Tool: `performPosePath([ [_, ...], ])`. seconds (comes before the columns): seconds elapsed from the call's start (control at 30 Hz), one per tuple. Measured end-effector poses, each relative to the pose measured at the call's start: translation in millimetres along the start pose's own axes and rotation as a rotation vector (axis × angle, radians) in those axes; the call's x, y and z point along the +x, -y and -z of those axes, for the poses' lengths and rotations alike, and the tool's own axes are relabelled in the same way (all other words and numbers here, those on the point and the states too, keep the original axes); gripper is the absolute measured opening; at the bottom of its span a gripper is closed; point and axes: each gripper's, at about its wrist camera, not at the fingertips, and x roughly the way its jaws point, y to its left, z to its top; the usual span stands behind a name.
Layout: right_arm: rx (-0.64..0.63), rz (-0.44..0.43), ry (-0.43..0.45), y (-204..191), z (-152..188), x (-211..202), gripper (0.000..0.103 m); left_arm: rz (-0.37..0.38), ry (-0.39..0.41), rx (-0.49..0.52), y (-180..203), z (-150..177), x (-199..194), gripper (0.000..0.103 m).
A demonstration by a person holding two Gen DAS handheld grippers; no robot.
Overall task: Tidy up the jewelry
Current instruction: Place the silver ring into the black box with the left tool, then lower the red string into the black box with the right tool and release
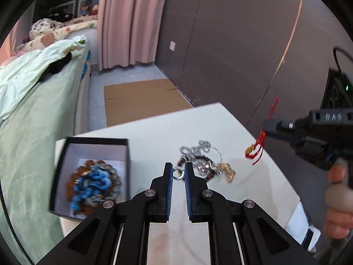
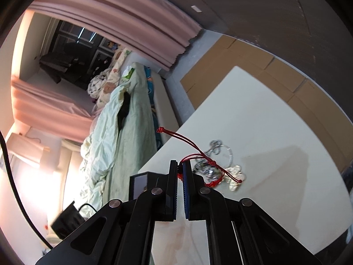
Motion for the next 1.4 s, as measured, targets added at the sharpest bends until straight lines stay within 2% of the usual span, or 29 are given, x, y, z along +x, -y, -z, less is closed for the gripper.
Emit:
performPosePath([
  [0.43, -0.086, -0.047, -0.015, -39, 17, 27, 0.006, -0.037, 0.068, -0.188, -70, -11, -33, 0.011],
  [0.67, -0.100, -0.044, -0.035, -45, 22, 38, 0.006, -0.037, 0.112, -0.277, -90, -11, -44, 0.011],
  [0.73, -0.108, -0.045, -0.039, -47, 24, 41, 0.006, -0.026, 0.097, -0.296, -92, -12, -41, 0.011],
  [0.83, -0.118, -0.051, -0.043, -49, 25, 42, 0.006, -0.006, 0.024, -0.330, -99, -13, -32, 0.014],
  [0.87, -0.121, -0.052, -0.044, -51, 26, 43, 0.006, -0.008, 0.010, -0.336, -101, -12, -30, 0.022],
  [0.9, -0.125, -0.055, -0.044, -52, 26, 43, 0.006, -0.013, 0.001, -0.343, -102, -11, -29, 0.042],
  [0.93, -0.131, -0.060, -0.045, -53, 27, 44, 0.006, -0.010, 0.001, -0.356, -104, -9, -28, 0.054],
  [0.97, -0.135, -0.064, -0.047, -55, 27, 44, 0.006, 0.003, 0.008, -0.367, -106, -8, -29, 0.078],
  [1.0, -0.141, -0.069, -0.048, -56, 28, 44, 0.006, 0.021, 0.022, -0.381, -107, -8, -31, 0.092],
  [1.07, -0.154, -0.083, -0.050, -60, 29, 44, 0.006, 0.031, 0.048, -0.390, -108, -9, -37, 0.094],
  [1.4, -0.251, -0.201, -0.074, -97, 46, 56, 0.006, -0.017, 0.098, -0.416, -128, -11, -61, 0.095],
])
